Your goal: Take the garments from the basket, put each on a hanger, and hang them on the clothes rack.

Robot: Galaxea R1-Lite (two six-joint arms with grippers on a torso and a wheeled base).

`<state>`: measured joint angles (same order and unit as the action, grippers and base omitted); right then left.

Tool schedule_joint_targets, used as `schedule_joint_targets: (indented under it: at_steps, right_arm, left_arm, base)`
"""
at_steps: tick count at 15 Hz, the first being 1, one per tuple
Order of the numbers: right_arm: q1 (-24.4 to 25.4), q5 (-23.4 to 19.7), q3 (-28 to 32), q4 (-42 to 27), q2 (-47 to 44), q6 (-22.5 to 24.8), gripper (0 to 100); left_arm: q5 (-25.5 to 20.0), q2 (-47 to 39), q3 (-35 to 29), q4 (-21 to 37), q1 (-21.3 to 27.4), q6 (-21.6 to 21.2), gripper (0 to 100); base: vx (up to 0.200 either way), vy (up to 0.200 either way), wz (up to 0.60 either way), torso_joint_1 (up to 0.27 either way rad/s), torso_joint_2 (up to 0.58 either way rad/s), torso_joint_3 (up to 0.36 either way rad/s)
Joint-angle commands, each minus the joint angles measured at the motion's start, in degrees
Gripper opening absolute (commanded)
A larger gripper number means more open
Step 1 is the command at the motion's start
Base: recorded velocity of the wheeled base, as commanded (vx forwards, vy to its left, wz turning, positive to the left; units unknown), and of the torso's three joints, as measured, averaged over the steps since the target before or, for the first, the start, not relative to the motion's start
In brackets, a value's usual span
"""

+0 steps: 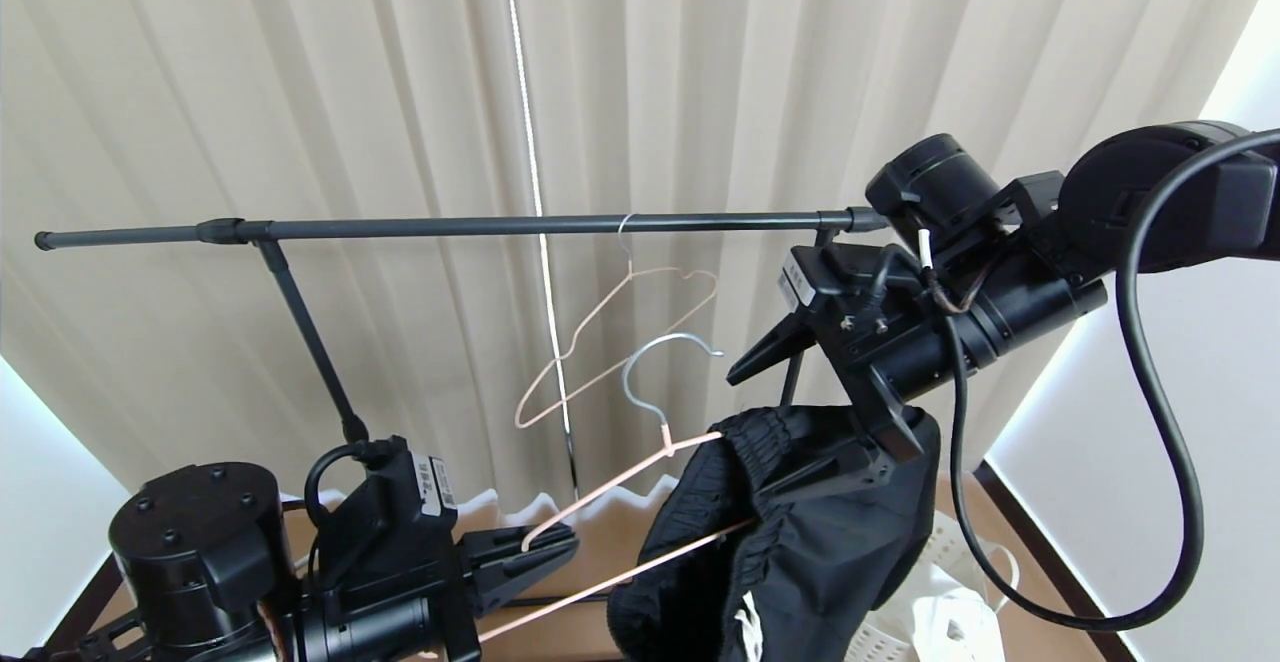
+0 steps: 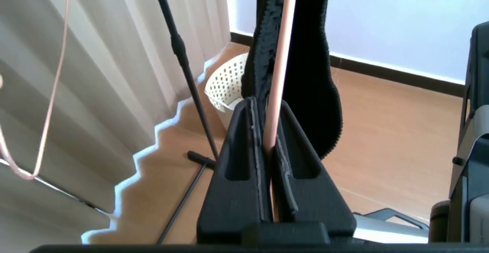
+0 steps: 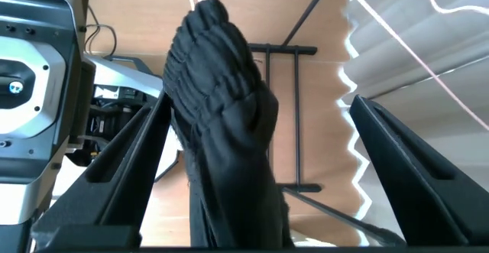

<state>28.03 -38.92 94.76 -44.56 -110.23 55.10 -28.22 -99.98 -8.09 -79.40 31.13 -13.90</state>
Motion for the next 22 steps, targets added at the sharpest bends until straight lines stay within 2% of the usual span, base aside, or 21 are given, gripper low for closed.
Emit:
schedule_joint_targets:
  at_steps: [1, 7, 8, 20, 22]
  right_arm:
    - [0.2, 0.3, 0.5, 0.0, -1.0, -0.1, 100]
    - [0.3, 0.8, 0.7, 0.1, -1.0, -0.9, 100]
    - [0.2, 0.8, 1.0, 0.0, -1.0, -0.9, 0]
    - [0.3, 0.7, 0.9, -0.6, 0.8, -1.0, 0]
    - [0.7, 0.6, 0.8, -0.7, 0.9, -1.0, 0]
  left_arm:
    - [0.0, 0.0, 0.0, -0.2, 0.0, 0.0, 0]
    - [0.0, 0.0, 0.0, -0.6, 0.3, 0.0, 0]
    - [0.0, 0.2, 0.1, -0.6, 0.3, 0.0, 0]
    - [0.1, 0.6, 0.6, -0.7, -0.1, -0.1, 0]
    - [0.0, 0.2, 0.8, -2.7, 0.0, -0.1, 0]
  base:
    - [0.000, 0.000, 0.00, 0.000, 0.00, 0.000]
    - [0.000, 0.000, 0.00, 0.000, 0.00, 0.000]
    - [0.000, 0.000, 0.00, 0.000, 0.00, 0.000]
    - [0.000, 0.000, 0.00, 0.000, 0.00, 0.000]
    - [0.000, 0.000, 0.00, 0.000, 0.00, 0.000]
